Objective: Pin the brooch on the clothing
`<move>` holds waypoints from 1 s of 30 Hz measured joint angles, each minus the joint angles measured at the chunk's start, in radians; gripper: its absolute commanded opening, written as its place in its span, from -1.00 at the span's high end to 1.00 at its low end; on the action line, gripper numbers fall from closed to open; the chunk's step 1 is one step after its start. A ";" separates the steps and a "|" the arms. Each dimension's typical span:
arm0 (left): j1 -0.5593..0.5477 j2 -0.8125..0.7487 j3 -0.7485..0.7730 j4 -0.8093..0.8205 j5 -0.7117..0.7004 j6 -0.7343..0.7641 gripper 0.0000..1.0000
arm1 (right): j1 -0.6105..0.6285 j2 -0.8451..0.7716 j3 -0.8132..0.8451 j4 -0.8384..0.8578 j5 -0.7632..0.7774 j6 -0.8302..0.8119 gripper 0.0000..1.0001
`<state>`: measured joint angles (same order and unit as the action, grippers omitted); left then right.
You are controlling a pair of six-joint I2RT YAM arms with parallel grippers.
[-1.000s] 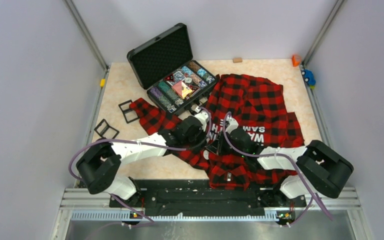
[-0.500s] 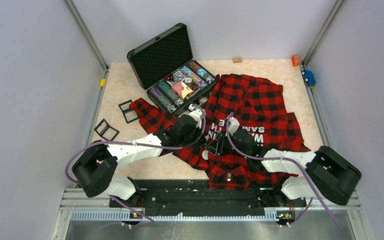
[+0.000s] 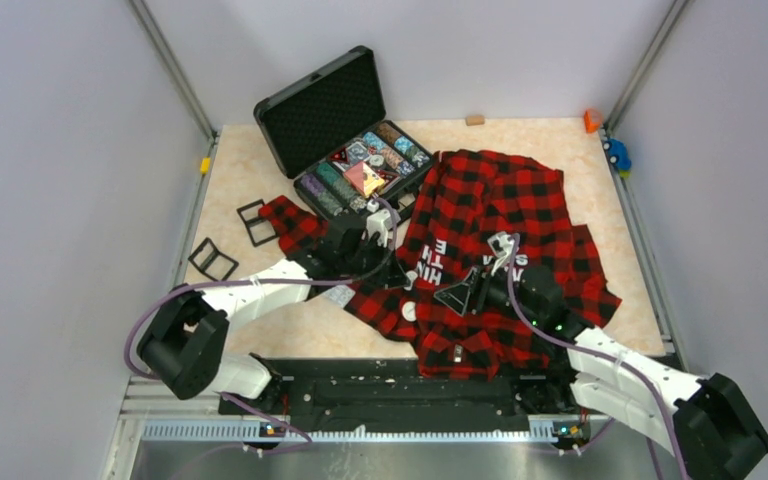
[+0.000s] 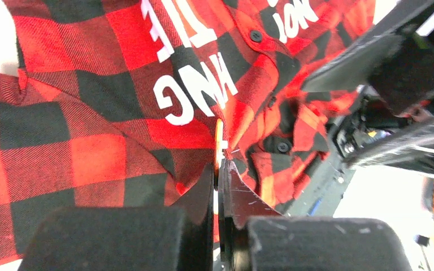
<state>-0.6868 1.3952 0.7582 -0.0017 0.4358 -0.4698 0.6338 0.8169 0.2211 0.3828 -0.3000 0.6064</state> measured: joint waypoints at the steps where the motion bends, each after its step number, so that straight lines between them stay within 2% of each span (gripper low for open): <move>1: 0.008 -0.004 0.000 0.000 0.033 0.005 1.00 | -0.004 -0.002 -0.012 0.005 -0.019 -0.005 -0.29; 6: 0.032 -0.007 0.000 0.003 0.167 0.029 1.00 | -0.009 0.024 -0.056 0.107 -0.111 -0.017 -0.22; 13: 0.039 -0.007 -0.030 0.055 0.290 0.042 1.00 | -0.009 0.203 -0.064 0.306 -0.187 -0.019 -0.02; 19: 0.039 -0.007 -0.033 0.071 0.337 0.053 1.00 | -0.009 0.333 -0.063 0.422 -0.229 -0.013 0.00; 30: 0.040 0.003 -0.034 0.096 0.386 0.067 1.00 | -0.009 0.465 -0.048 0.579 -0.272 0.024 0.04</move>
<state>-0.6468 1.3979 0.7246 0.0944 0.8223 -0.4026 0.6250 1.2816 0.1734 0.9623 -0.5720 0.6308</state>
